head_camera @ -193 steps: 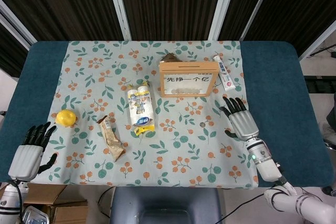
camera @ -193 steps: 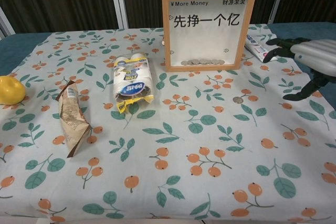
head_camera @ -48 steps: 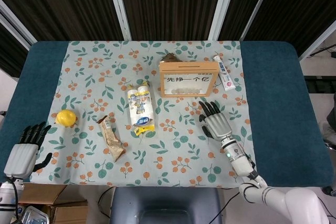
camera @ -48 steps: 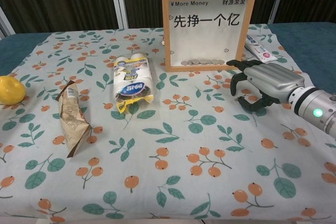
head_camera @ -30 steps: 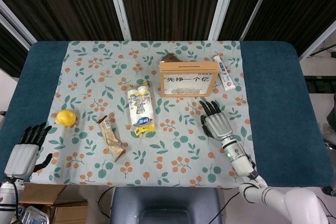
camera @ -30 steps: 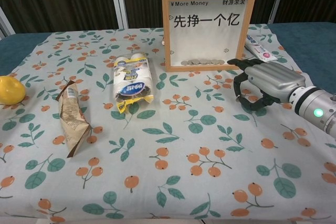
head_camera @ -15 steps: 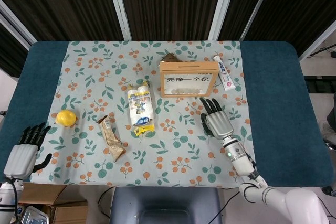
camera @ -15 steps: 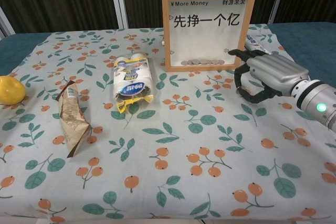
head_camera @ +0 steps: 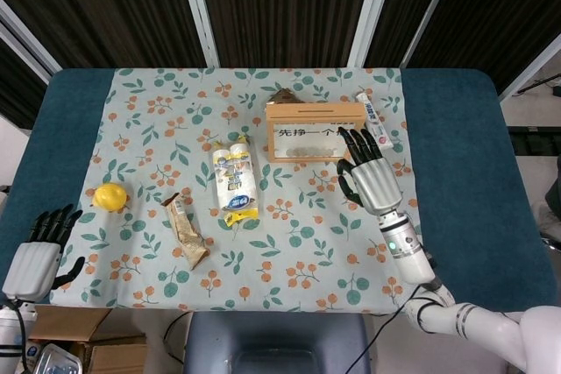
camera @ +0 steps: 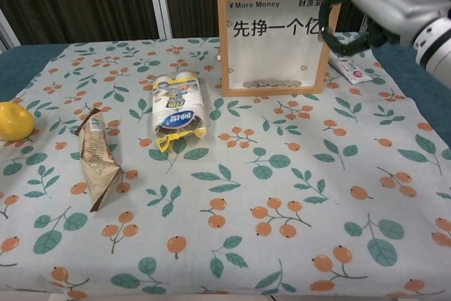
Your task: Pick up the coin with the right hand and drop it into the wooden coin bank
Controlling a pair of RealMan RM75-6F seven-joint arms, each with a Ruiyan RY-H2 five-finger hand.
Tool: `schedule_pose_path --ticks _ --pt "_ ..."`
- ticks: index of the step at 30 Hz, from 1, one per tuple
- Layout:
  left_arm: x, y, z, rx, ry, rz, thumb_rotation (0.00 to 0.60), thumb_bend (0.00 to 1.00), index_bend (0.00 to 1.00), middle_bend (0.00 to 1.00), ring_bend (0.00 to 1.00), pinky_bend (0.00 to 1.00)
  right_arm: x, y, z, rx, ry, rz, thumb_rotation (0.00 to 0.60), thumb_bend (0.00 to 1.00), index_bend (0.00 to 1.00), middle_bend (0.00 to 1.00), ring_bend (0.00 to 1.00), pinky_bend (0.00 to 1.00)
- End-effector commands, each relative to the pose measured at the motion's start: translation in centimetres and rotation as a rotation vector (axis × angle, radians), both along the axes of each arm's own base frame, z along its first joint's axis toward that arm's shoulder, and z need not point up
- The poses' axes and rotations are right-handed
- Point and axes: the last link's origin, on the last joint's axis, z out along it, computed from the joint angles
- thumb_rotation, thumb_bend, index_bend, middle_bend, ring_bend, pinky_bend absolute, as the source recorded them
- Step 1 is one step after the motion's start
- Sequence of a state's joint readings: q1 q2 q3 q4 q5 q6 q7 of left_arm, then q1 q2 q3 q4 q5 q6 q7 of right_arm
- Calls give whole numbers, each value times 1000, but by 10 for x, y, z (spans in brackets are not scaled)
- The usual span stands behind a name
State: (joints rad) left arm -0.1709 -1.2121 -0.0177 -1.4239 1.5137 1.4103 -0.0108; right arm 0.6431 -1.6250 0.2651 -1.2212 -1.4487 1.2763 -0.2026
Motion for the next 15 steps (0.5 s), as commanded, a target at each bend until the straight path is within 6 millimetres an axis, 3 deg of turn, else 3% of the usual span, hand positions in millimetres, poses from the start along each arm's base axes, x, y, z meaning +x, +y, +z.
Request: schedule_pose_path --ticks 1,8,15 --pt "0 -1 2 4 -4 0 600 357 0 0 0 0 22 -14 34 -78 -8 1 600 612 752 59 0 0" --pt "0 -1 4 7 -21 -8 600 357 0 0 0 0 63 -36 64 -138 -12 -31 600 612 761 67 0 0" --pt "0 -3 7 7 -28 -14 600 357 0 0 0 0 88 -65 69 -166 61 -124 600 612 768 74 0 0"
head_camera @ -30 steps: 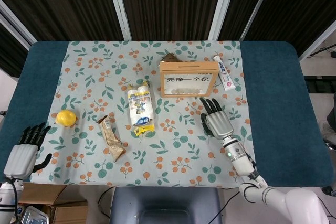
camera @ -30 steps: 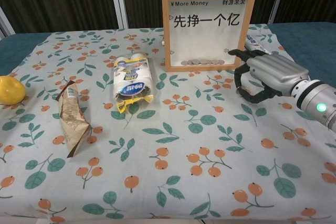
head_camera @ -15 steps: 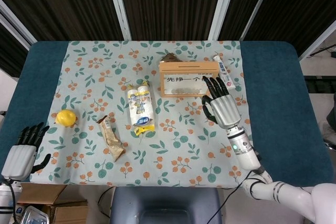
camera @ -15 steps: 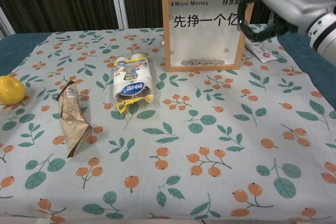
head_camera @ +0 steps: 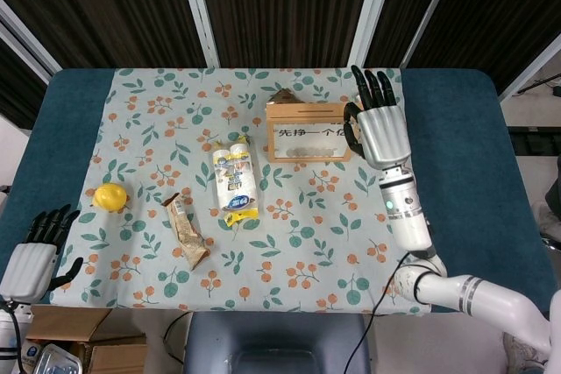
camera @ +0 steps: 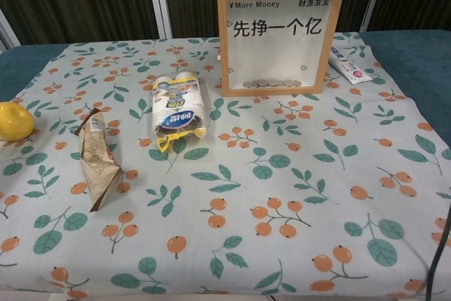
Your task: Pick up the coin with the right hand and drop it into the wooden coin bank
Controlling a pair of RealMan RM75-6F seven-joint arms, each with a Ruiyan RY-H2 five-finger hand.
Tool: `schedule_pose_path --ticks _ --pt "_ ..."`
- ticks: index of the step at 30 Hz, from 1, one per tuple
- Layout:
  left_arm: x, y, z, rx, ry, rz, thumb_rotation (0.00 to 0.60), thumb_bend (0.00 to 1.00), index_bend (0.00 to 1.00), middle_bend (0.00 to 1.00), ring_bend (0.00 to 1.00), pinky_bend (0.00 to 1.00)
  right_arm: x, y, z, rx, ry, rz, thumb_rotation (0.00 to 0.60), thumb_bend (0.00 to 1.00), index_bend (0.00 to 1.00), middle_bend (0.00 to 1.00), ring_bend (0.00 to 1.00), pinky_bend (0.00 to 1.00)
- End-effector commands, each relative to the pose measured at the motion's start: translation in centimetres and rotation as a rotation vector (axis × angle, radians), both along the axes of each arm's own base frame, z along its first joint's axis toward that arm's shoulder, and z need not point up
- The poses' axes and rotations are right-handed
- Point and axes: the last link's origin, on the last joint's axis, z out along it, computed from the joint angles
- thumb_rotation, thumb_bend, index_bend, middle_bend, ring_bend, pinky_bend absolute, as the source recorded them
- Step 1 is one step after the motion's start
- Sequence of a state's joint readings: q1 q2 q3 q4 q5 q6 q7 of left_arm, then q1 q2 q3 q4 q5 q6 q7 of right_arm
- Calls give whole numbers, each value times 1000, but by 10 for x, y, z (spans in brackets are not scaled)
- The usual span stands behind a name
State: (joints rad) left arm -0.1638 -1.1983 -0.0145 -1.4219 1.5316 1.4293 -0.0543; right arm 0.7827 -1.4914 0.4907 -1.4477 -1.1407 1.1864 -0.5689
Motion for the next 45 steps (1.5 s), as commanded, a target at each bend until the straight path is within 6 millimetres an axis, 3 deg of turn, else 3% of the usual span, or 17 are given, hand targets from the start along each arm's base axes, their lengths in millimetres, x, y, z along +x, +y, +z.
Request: schedule_pose_path --ticks 1,13,22,45 --pt "0 -1 2 3 -2 -2 600 357 0 0 0 0 18 -20 2 -8 31 -53 600 612 767 74 0 0" --pt "0 -2 7 -4 -4 -1 600 357 0 0 0 0 44 -55 -24 27 75 -178 600 612 769 82 0 0" --pt "-3 -3 7 -1 -7 10 600 358 0 0 0 0 54 -56 -41 37 104 -224 600 612 775 85 0 0" --pt "-8 -5 13 15 -8 16 600 358 0 0 0 0 53 -62 -58 31 147 -243 600 612 777 86 0 0"
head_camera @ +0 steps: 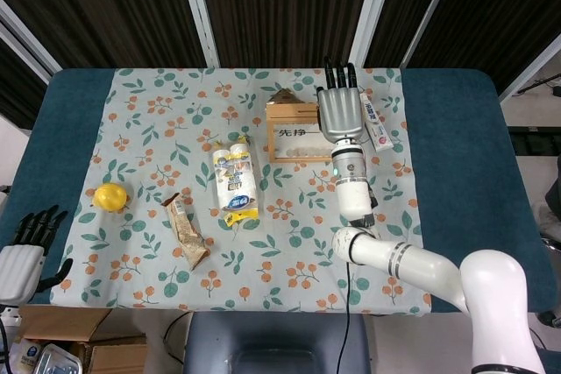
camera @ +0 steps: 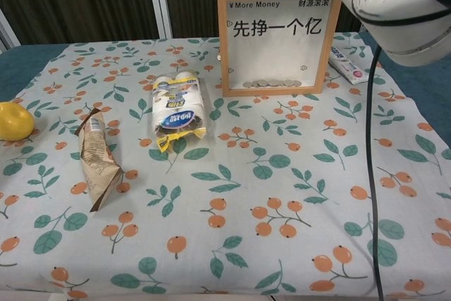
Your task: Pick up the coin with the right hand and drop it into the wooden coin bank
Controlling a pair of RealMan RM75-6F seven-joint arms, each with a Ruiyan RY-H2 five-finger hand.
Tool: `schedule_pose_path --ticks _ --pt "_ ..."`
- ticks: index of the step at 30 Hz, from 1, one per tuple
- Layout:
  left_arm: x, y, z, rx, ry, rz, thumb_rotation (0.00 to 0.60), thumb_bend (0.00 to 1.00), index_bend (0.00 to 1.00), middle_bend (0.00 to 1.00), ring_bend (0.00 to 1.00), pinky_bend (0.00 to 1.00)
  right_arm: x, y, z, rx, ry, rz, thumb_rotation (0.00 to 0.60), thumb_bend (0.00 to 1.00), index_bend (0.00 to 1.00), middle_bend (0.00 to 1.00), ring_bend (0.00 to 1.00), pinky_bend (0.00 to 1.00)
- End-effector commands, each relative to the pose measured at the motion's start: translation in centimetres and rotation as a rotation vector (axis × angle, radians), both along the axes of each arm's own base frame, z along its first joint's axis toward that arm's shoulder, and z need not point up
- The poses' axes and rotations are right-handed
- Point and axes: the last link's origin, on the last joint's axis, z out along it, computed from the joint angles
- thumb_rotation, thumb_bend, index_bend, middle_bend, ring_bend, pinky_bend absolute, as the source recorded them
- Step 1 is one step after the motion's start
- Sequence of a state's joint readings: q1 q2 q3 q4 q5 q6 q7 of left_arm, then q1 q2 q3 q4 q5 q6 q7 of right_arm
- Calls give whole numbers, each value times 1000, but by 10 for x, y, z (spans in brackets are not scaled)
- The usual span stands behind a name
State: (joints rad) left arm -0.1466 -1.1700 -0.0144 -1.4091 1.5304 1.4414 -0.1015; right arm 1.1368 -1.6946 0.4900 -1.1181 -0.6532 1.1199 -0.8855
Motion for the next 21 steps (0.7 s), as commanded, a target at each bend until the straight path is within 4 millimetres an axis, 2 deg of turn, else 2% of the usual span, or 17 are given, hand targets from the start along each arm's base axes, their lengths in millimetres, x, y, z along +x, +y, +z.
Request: schedule_pose_path --ticks 1,6,8,11,13,14,15,16,19,21 --pt "0 0 0 1 0 0 600 358 0 0 0 0 1 0 -2 4 1 2 600 613 777 86 0 0" --pt "-1 0 0 0 -1 3 600 357 0 0 0 0 1 1 -4 7 6 3 600 612 765 87 0 0" --pt "-2 -1 0 0 -1 3 600 357 0 0 0 0 1 1 -5 8 8 6 600 611 689 87 0 0" --pt "-2 -1 0 1 -1 3 600 357 0 0 0 0 0 2 -5 12 5 6 600 588 471 89 0 0" --pt "-2 -1 0 1 -1 3 600 358 0 0 0 0 0 2 -5 14 3 5 600 566 276 88 0 0" --pt "-2 -1 0 1 -1 3 600 357 0 0 0 0 0 2 -4 16 -3 3 600 549 117 82 0 0" --pt "-2 -1 0 2 0 2 600 357 0 0 0 0 0 2 -3 15 -8 3 600 542 27 76 0 0" --pt "-1 -1 1 3 0 1 600 357 0 0 0 0 -1 2 -1 13 -15 3 600 539 0 67 0 0" --pt "0 -1 0 3 1 -2 600 357 0 0 0 0 -4 5 8 -1 -41 15 600 538 0 51 0 0" --pt "2 -2 0 5 -1 -8 600 357 0 0 0 0 -21 18 36 -53 -89 45 600 538 0 42 0 0"
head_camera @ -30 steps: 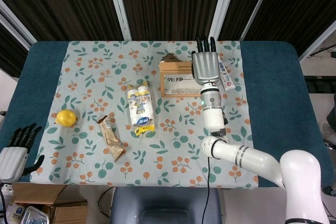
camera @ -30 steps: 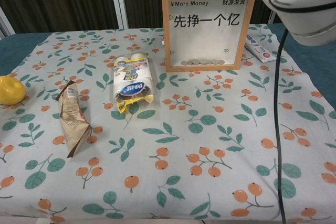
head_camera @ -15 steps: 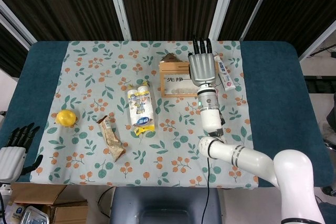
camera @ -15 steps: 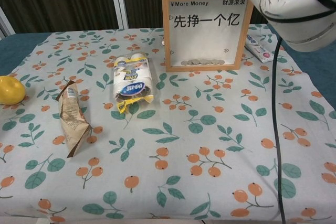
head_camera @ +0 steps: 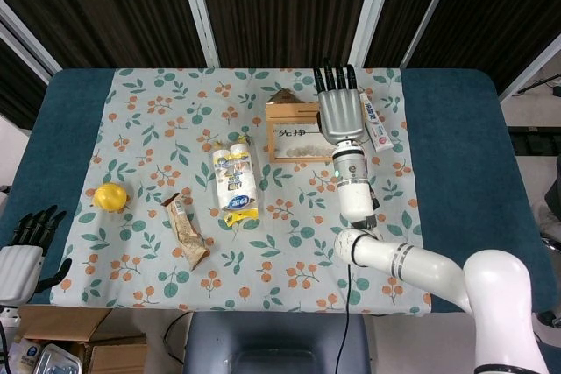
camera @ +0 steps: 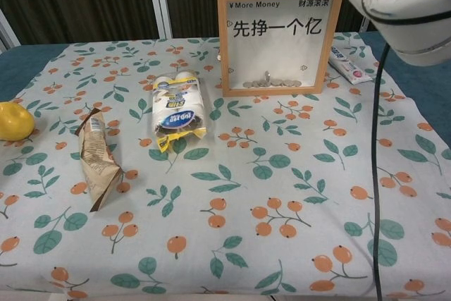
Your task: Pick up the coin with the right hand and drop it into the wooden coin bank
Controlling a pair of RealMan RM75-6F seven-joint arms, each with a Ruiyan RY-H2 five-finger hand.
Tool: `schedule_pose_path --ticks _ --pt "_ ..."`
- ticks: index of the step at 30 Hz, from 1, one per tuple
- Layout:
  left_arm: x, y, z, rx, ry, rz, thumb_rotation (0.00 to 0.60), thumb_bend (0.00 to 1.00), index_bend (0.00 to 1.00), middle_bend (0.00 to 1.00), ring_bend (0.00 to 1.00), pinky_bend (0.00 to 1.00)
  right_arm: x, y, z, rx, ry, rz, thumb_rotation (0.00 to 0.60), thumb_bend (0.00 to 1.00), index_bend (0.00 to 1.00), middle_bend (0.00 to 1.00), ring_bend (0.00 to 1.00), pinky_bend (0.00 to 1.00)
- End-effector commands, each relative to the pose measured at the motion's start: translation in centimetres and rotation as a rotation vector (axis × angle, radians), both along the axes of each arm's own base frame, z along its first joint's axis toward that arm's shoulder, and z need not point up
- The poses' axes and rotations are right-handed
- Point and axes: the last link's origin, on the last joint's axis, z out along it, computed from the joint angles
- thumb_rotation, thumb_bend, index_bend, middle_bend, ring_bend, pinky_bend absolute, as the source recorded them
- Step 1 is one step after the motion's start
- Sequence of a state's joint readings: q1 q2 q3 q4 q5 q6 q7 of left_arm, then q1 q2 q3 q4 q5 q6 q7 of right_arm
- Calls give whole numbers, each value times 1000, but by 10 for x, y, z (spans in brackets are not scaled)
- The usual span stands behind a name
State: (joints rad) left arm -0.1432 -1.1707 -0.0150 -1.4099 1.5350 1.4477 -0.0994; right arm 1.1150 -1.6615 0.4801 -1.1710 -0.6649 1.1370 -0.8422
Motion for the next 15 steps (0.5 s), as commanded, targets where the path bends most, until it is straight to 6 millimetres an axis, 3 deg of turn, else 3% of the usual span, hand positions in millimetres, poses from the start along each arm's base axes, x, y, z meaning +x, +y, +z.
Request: schedule_pose_path --ticks 1,3,8,11,15 --pt "2 -1 0 2 -1 -5 600 358 0 0 0 0 -26 22 38 -66 -64 47 600 537 0 36 0 0" --pt "3 -1 1 2 3 -9 600 358 0 0 0 0 -53 48 59 -92 -90 75 600 536 0 28 0 0" --pt "12 0 1 1 15 -31 600 358 0 0 0 0 -152 129 101 -112 -70 63 600 492 0 5 0 0" --pt "17 1 1 7 25 -43 600 358 0 0 0 0 -213 177 112 -91 -63 -9 600 423 0 0 0 0" --pt "22 2 -1 19 35 -58 600 357 0 0 0 0 -271 230 115 -50 -76 -132 600 377 0 0 0 0"
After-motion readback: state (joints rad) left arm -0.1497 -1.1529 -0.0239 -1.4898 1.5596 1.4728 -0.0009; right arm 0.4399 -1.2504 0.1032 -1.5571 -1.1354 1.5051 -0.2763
